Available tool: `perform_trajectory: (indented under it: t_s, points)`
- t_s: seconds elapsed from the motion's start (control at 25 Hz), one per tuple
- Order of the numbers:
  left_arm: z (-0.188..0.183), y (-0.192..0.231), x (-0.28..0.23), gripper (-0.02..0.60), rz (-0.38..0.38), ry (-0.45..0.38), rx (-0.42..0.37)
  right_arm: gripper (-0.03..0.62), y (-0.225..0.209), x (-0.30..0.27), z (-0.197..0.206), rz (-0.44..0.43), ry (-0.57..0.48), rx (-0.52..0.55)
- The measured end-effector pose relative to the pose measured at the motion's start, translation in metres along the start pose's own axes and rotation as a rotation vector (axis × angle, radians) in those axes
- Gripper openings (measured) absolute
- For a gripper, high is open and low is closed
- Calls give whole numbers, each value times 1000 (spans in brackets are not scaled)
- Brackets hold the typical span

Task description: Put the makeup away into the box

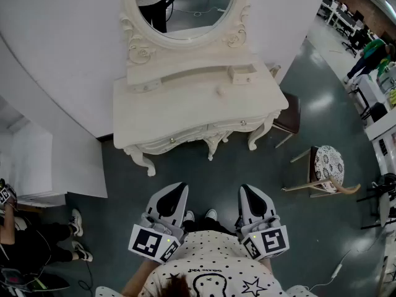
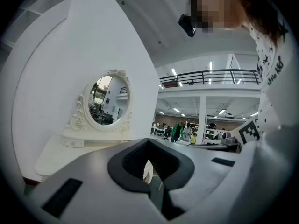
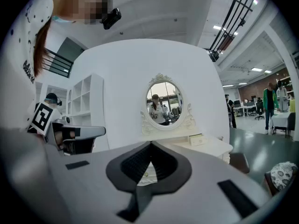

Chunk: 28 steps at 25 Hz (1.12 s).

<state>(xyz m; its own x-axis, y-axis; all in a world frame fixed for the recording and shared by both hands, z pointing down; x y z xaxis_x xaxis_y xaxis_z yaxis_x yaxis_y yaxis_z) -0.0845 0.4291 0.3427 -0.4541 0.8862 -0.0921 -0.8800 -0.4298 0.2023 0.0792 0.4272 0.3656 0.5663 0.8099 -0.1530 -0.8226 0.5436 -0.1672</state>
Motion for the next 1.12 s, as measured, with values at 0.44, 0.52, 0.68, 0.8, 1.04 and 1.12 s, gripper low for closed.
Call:
perform_trajectory:
  t_s: [0.44, 0.52, 0.68, 0.8, 1.04, 1.12]
  points:
    - [0, 4, -3, -5, -20, 4, -5, 6, -4, -3, 3, -7, 15, -1]
    - [1, 2, -6, -5, -21, 5, -6, 6, -7, -3, 4, -8, 18, -1]
    - [1, -2, -12, -5, -19, 4, -7, 6, -13, -2, 4, -7, 22, 1]
    - [0, -5, -17, -5, -18, 0, -9, 6, -21, -2, 2, -2, 7, -4]
    - [8, -14, -30, -5, -21, 3, -21, 6, -38, -3, -2, 1, -10, 44]
    - [13, -17, -34, -5, -22, 8, -15, 6, -43, -4, 0, 2, -5, 51]
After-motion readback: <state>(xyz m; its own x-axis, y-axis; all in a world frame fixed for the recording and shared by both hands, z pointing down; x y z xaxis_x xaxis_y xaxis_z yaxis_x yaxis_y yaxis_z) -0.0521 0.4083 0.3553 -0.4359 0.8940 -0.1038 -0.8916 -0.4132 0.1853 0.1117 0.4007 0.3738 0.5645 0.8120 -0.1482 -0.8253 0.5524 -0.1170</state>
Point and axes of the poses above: the fingertips, and each gripper's own axes: x backward along the fingers, y to its left, z out of its underside, the point moved 2 cm from there along x, backward along the fingers, and after that the axes turned 5 degrees about -z, right-handed, at the moved point
